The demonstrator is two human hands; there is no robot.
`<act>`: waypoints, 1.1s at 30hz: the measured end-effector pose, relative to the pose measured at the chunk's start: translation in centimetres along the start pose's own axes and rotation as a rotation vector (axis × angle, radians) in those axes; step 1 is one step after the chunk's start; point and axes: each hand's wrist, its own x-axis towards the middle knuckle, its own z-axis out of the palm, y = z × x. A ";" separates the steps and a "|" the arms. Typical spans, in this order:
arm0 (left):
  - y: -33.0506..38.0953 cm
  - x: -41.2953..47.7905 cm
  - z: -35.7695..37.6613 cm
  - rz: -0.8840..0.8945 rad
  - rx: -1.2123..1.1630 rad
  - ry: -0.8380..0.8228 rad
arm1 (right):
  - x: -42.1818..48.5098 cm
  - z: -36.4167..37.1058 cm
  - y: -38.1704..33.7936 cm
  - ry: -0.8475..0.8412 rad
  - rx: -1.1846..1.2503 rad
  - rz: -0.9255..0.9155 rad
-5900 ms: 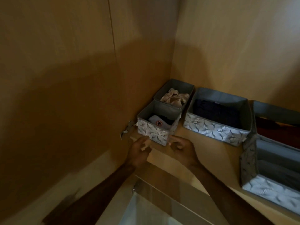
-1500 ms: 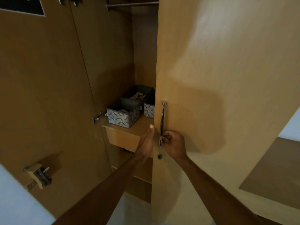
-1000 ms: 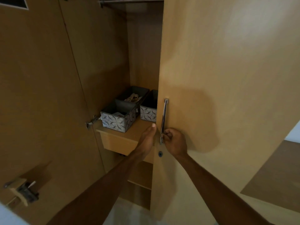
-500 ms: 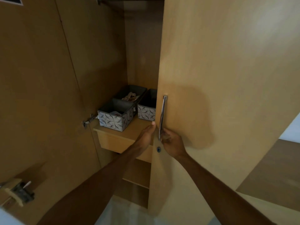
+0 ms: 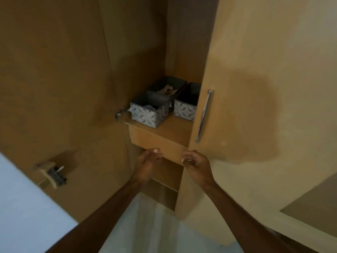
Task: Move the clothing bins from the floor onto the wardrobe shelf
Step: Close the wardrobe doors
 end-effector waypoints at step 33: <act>10.3 -6.6 -31.7 0.380 0.242 0.290 | -8.7 29.0 -17.8 -0.178 0.103 -0.285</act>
